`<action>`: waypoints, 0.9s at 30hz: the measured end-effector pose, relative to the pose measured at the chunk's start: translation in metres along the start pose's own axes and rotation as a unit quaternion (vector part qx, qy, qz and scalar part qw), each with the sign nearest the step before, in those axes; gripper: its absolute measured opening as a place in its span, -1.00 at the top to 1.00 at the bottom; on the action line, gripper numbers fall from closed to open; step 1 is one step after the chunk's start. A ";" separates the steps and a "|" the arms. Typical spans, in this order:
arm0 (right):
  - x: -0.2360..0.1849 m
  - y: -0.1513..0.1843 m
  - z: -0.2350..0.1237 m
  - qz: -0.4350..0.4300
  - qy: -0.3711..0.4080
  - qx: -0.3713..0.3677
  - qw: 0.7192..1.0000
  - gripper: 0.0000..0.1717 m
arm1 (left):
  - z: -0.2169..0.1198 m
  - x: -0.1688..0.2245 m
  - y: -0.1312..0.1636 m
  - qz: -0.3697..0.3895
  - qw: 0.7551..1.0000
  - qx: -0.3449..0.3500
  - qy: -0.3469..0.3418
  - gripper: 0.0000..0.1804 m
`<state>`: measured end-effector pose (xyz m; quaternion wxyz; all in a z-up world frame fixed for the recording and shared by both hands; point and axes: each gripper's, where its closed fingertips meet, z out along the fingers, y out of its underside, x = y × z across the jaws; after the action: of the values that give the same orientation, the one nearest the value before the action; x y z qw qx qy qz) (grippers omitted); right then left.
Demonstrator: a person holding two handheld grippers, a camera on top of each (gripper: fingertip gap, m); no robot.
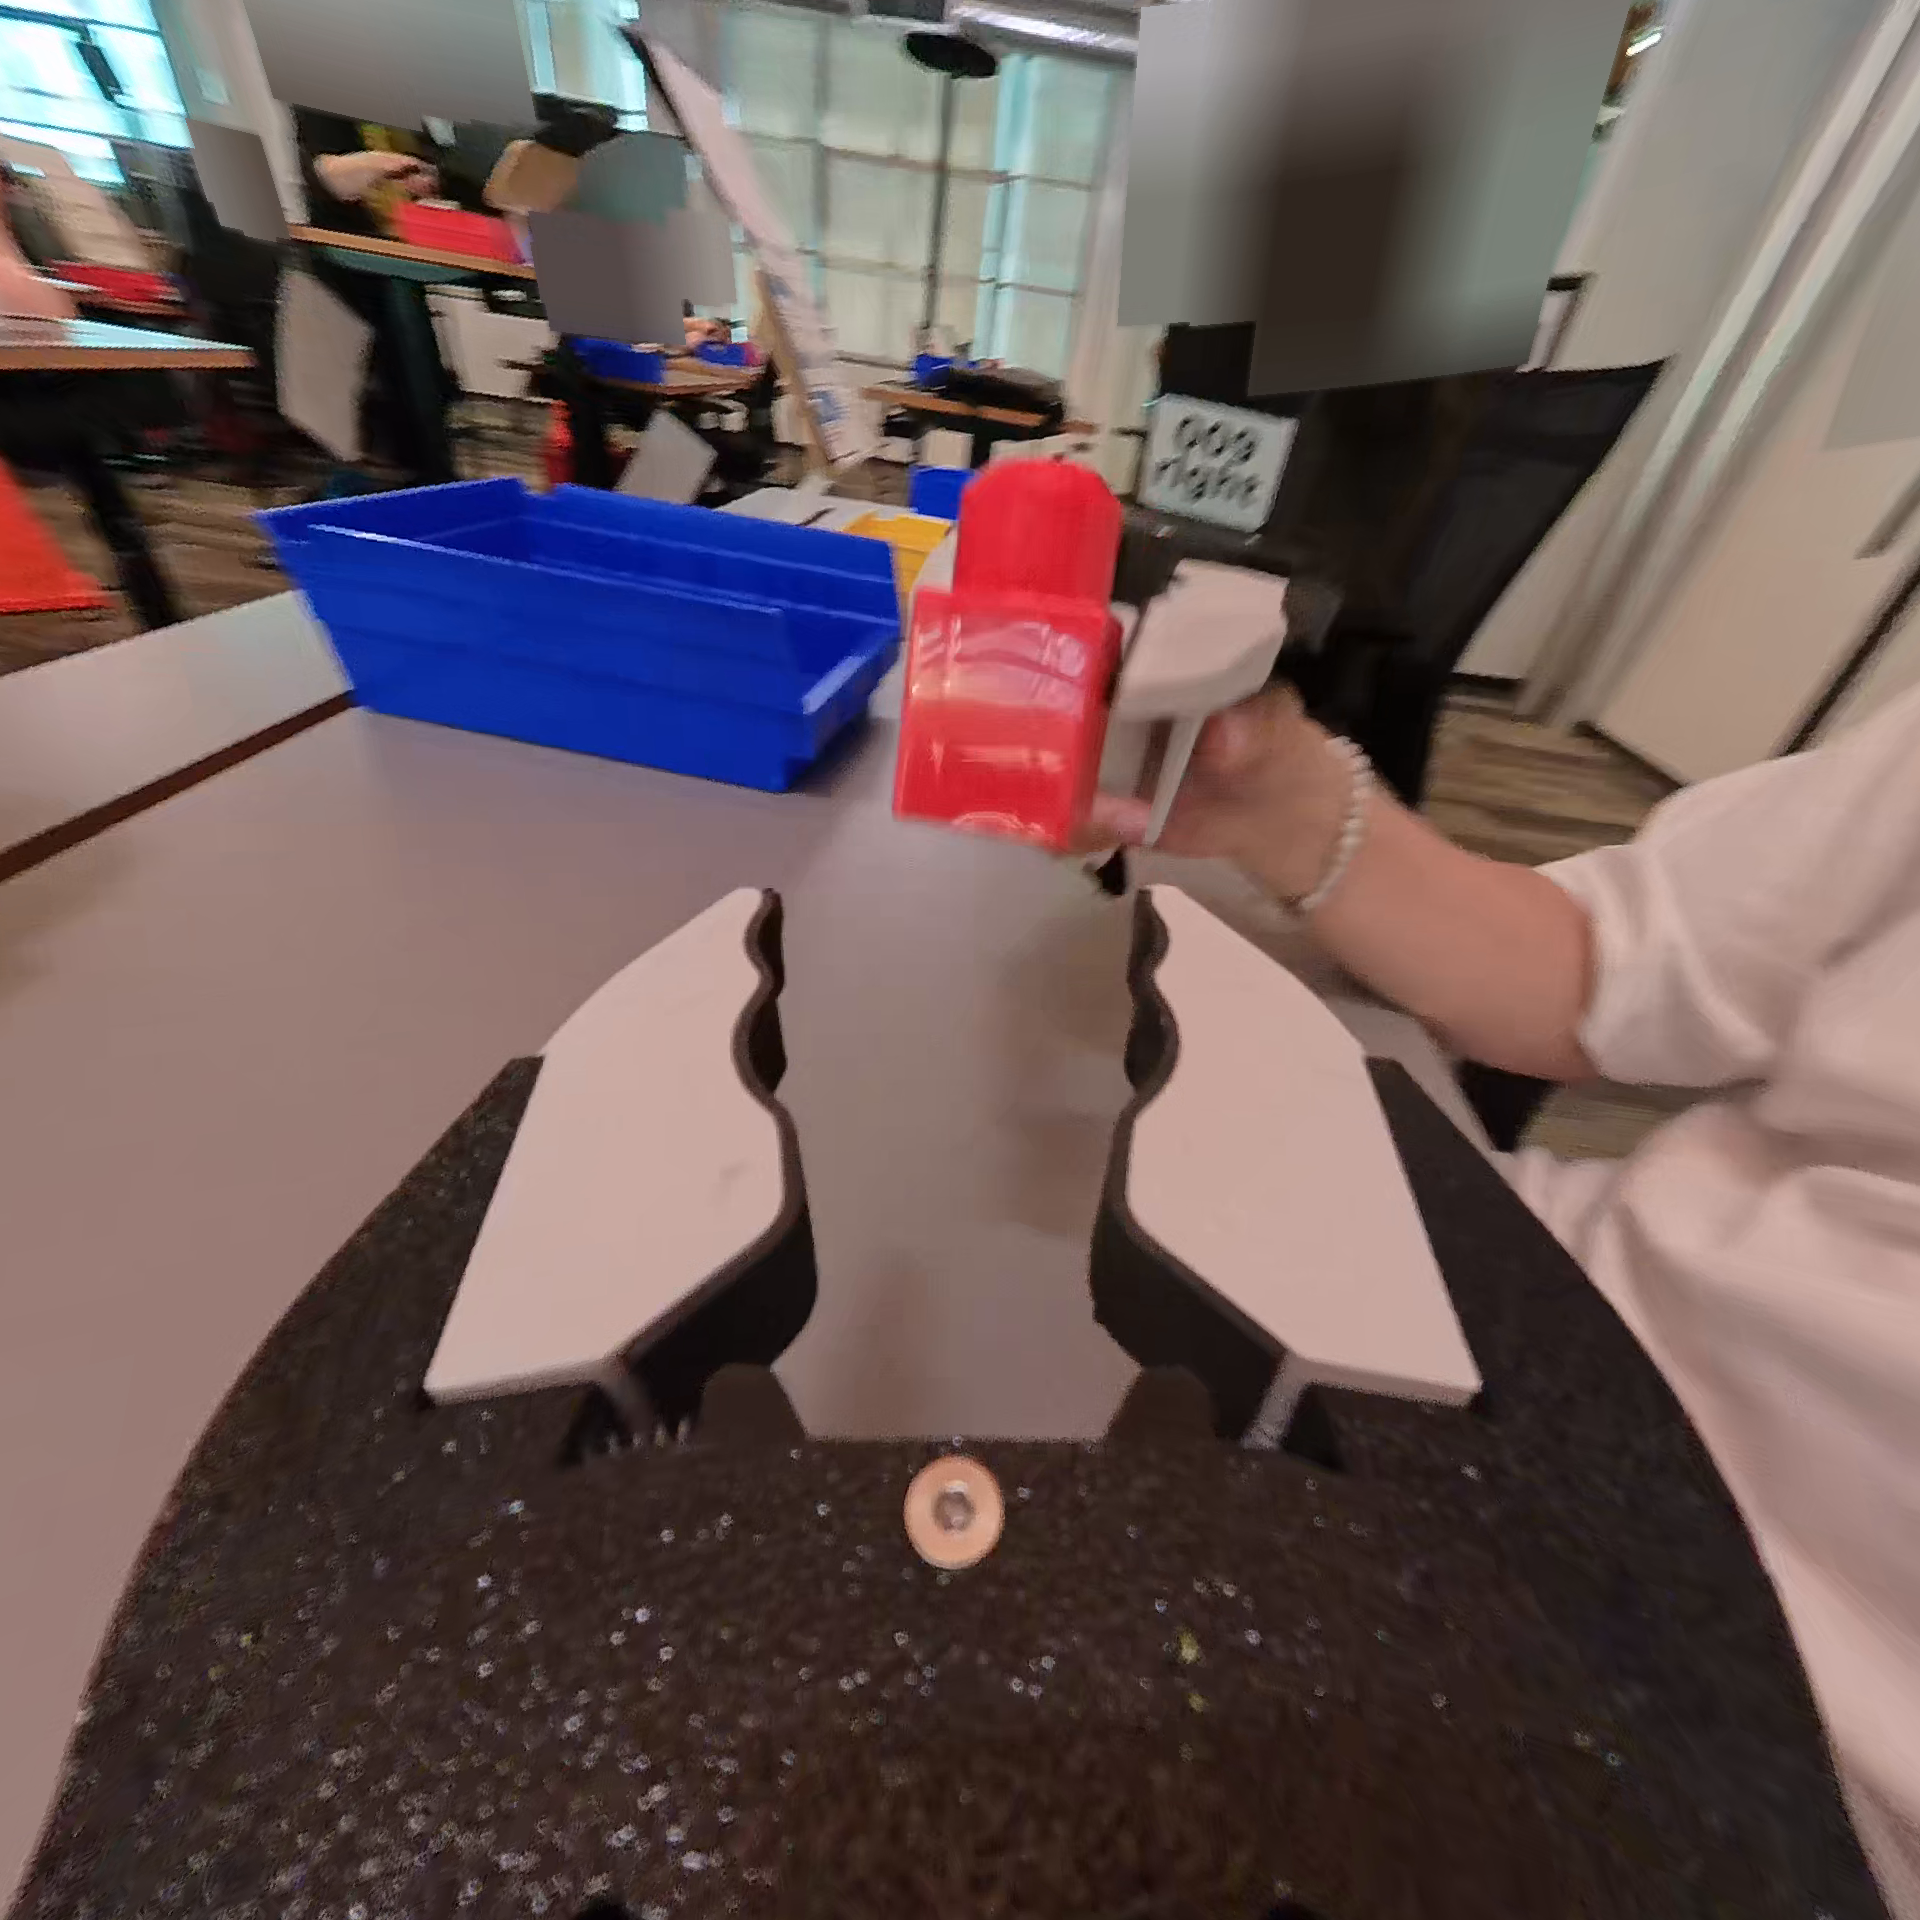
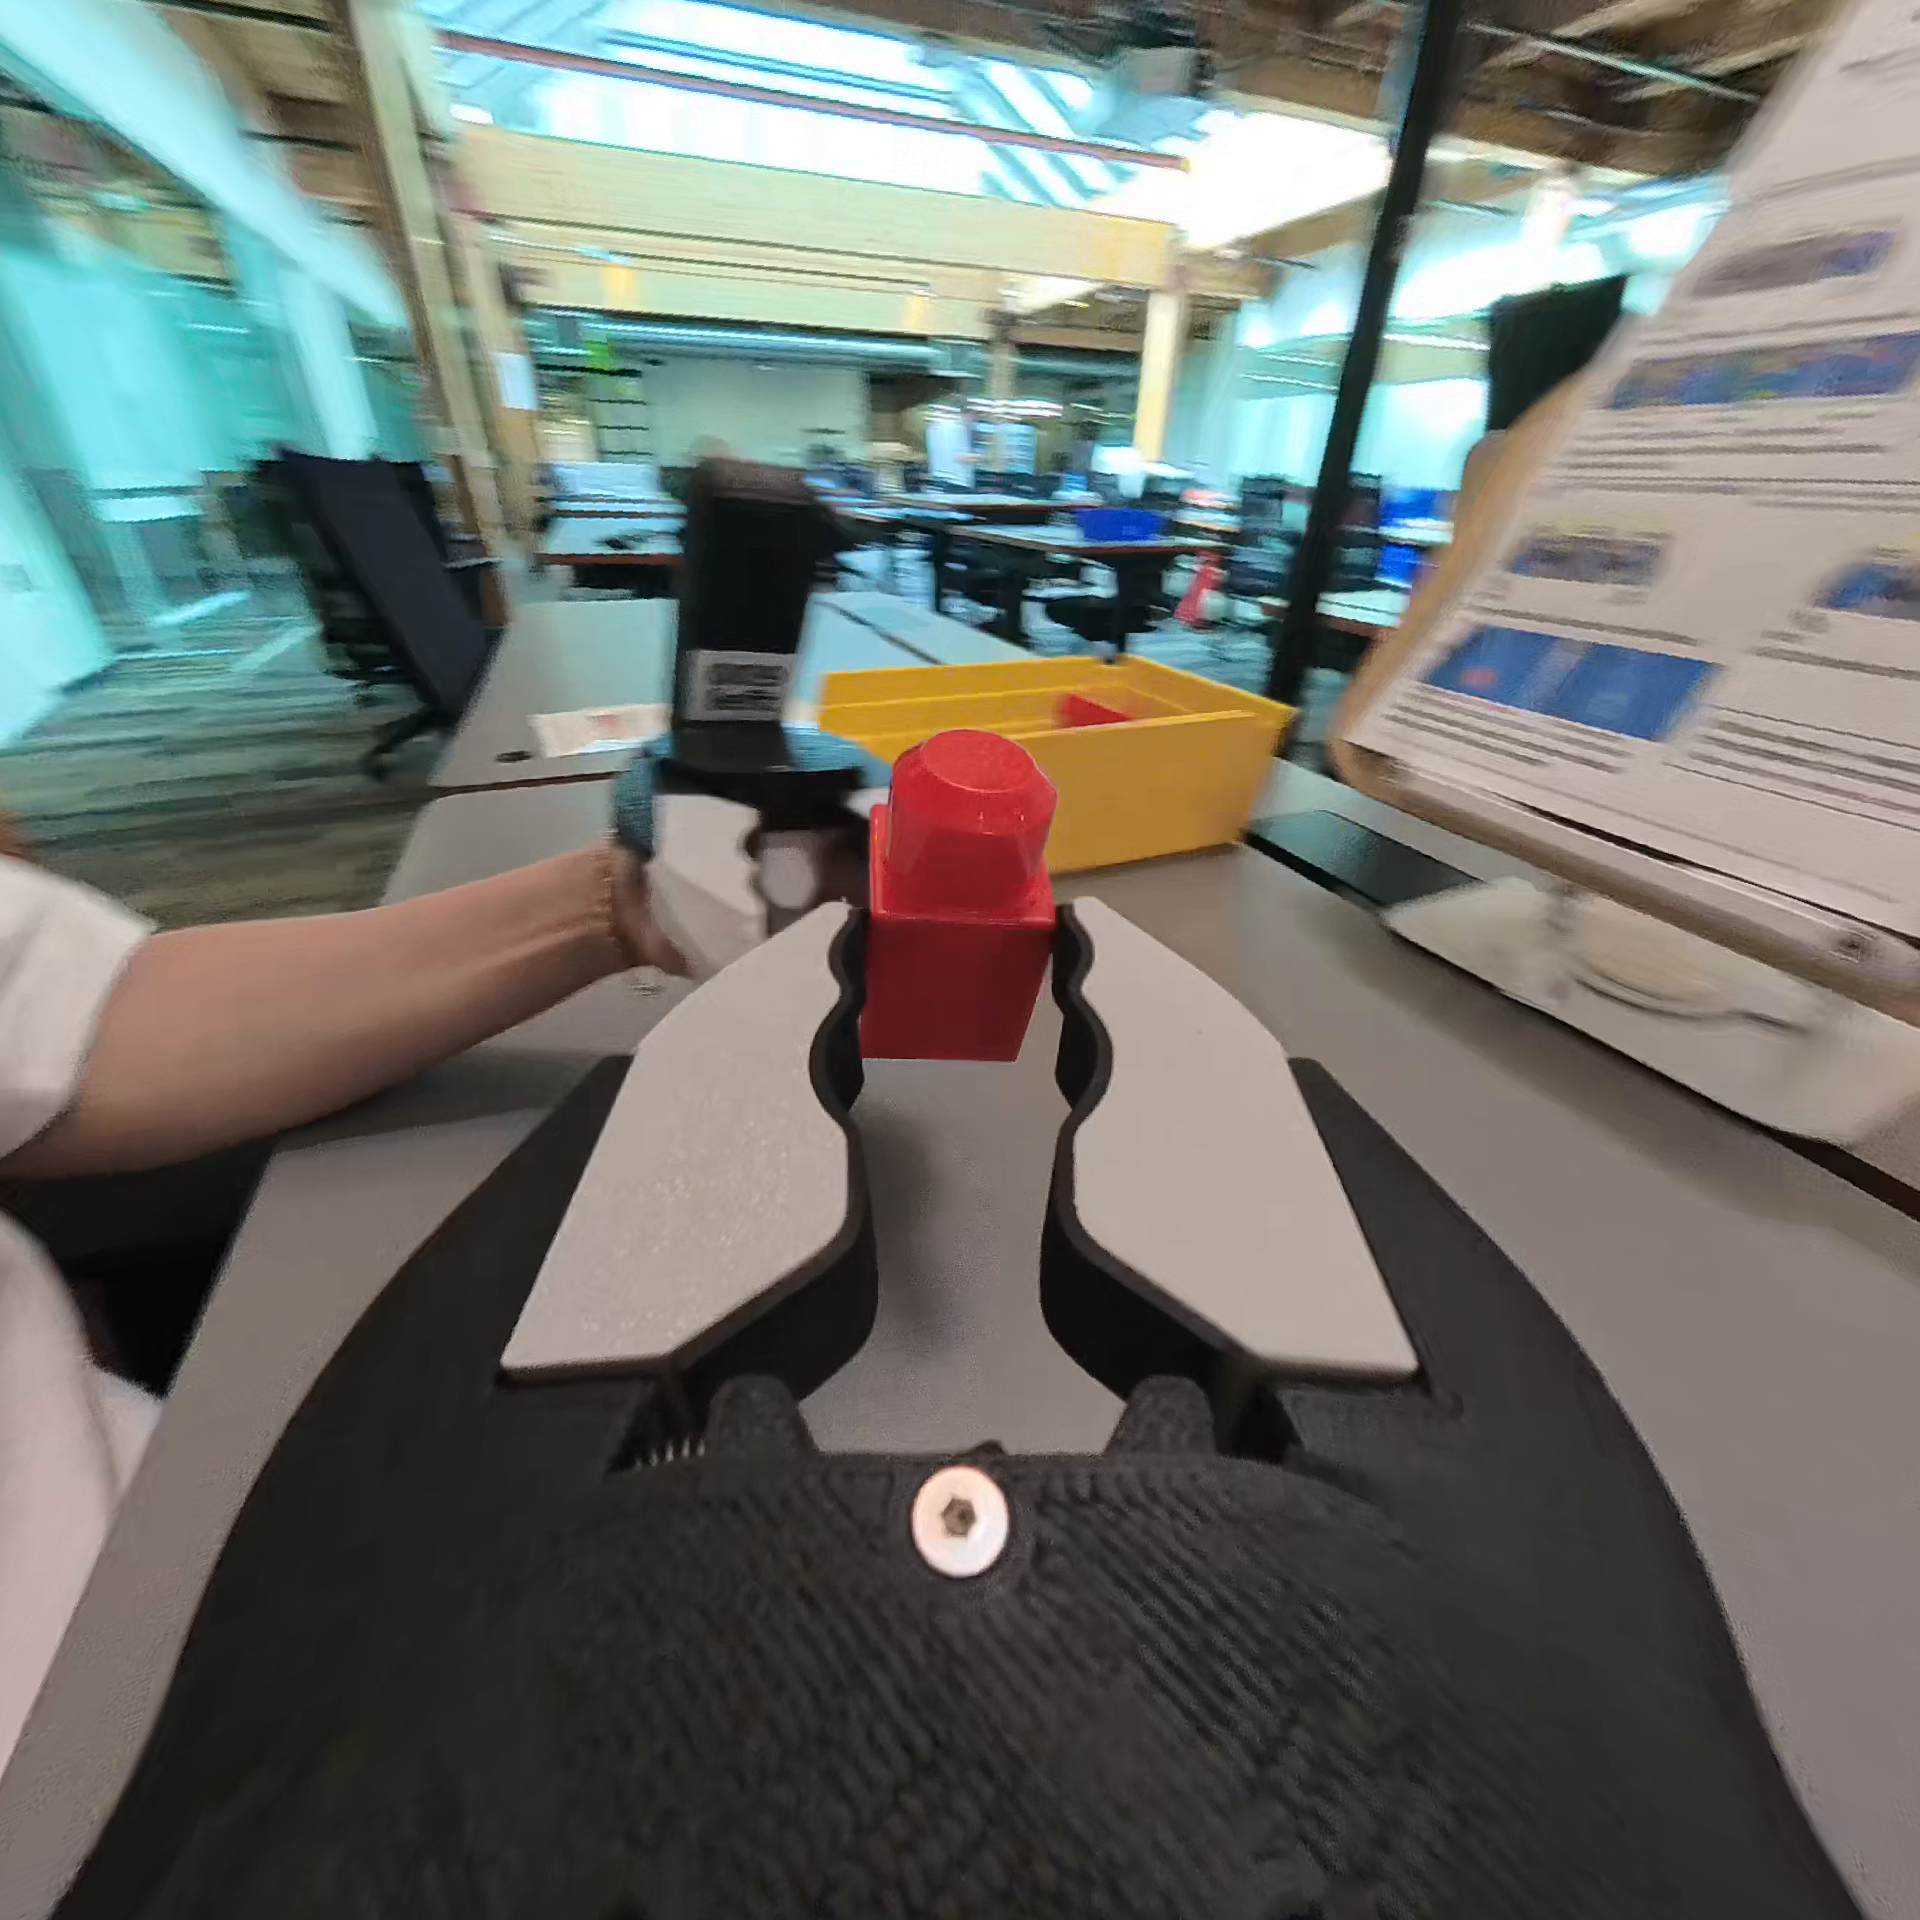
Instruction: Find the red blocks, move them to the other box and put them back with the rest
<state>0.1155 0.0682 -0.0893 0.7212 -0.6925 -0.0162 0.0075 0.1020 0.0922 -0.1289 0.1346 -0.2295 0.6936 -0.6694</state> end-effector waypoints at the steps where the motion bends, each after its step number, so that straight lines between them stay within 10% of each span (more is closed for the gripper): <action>1: 0.022 -0.002 -0.012 0.004 0.058 -0.012 0.998 0.60 | -0.001 -0.009 0.002 0.009 0.999 -0.005 -0.030 0.28; 6: 0.135 -0.017 -0.134 0.034 0.335 -0.130 0.933 0.59 | -0.008 -0.042 0.010 0.033 0.989 -0.034 -0.142 0.29; 14: 0.260 0.016 -0.299 0.179 0.471 -0.405 0.763 0.60 | -0.012 -0.048 0.013 0.039 0.985 -0.048 -0.162 0.37; 18: 0.276 0.053 -0.338 0.209 0.479 -0.520 0.675 0.59 | -0.015 -0.052 0.014 0.036 0.984 -0.048 -0.169 0.38; 27: 0.277 0.086 -0.343 0.243 0.453 -0.584 0.628 0.59 | -0.016 -0.051 0.014 0.018 0.986 -0.041 -0.158 0.42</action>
<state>0.4047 -0.2620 -0.1860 0.0545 -0.8635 0.4805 -0.1433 0.1360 0.1312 -0.1481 0.2450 -0.3247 0.6947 -0.5932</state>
